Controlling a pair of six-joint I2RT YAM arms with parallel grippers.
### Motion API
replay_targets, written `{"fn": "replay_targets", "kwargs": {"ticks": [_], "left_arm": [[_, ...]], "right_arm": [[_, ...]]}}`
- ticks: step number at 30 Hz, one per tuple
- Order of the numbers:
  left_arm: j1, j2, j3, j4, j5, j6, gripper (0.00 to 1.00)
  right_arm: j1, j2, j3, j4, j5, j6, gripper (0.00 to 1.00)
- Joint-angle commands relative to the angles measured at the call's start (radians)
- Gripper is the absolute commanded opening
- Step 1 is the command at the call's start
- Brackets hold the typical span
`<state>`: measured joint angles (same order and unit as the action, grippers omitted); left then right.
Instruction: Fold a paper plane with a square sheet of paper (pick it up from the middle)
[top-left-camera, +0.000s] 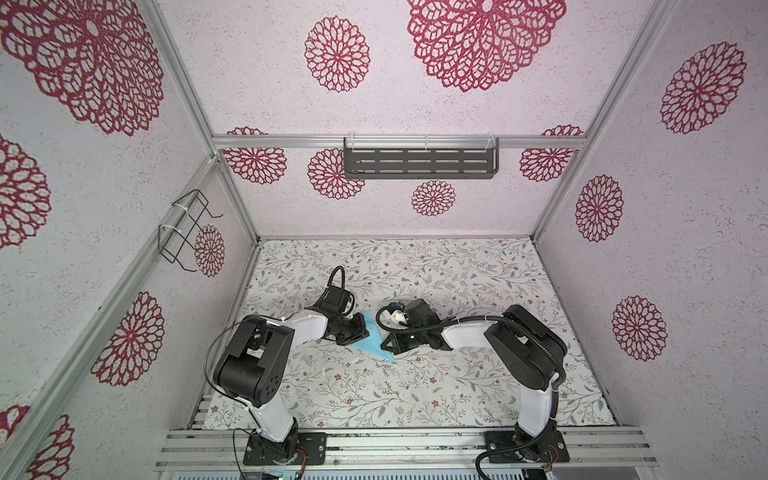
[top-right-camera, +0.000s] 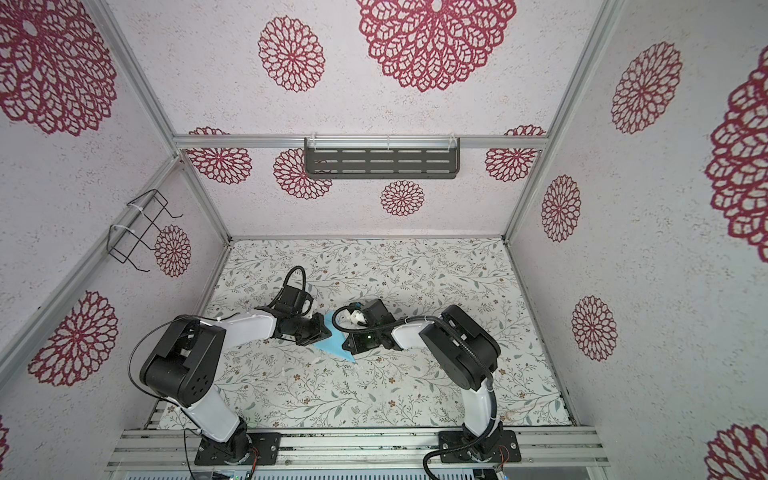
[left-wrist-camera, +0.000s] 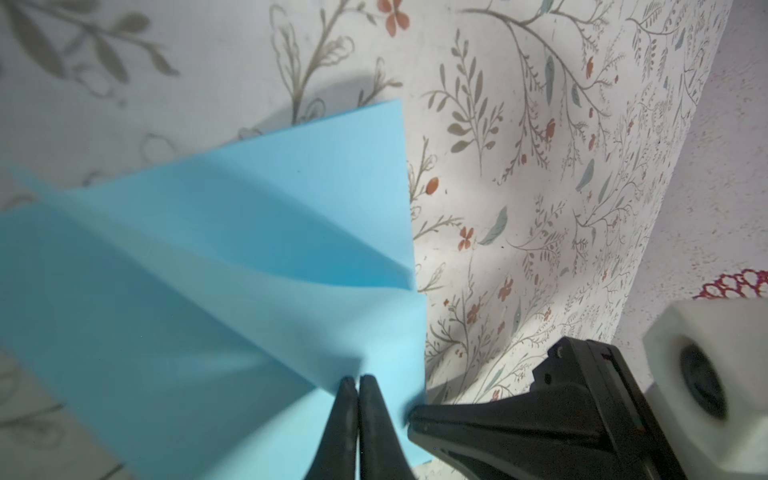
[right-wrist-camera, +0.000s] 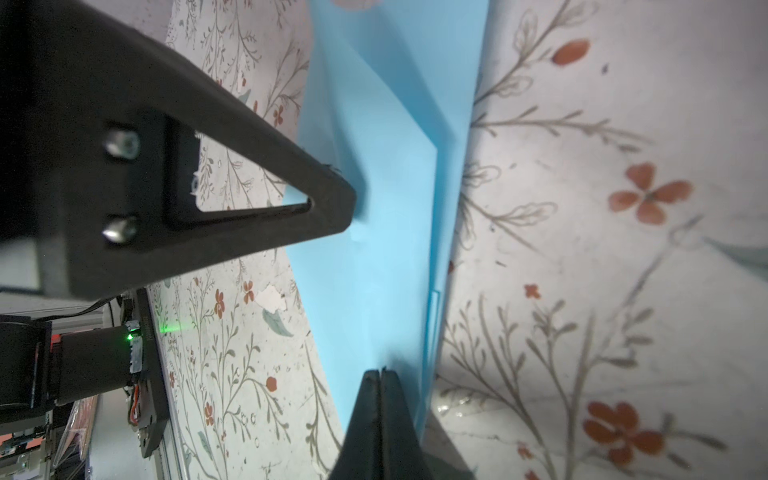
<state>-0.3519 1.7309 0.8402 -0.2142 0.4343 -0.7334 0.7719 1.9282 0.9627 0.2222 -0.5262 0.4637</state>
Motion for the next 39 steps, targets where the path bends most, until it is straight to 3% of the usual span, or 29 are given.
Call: {"fn": "replay_targets", "kwargs": {"ticks": [1,17,39], "left_arm": [[0.018,0.027,-0.010,0.037,-0.020,0.030,0.07],[0.116,0.092,-0.032,0.043,-0.043,0.070,0.08],[0.183,0.125,-0.011,-0.017,-0.182,0.143,0.00]], "right_arm": [[-0.005,0.020,-0.019,-0.110,0.040,0.007,0.00],[-0.008,0.028,-0.013,-0.166,0.051,-0.008,0.00],[-0.011,0.030,-0.025,-0.153,0.052,0.007,0.00]]}}
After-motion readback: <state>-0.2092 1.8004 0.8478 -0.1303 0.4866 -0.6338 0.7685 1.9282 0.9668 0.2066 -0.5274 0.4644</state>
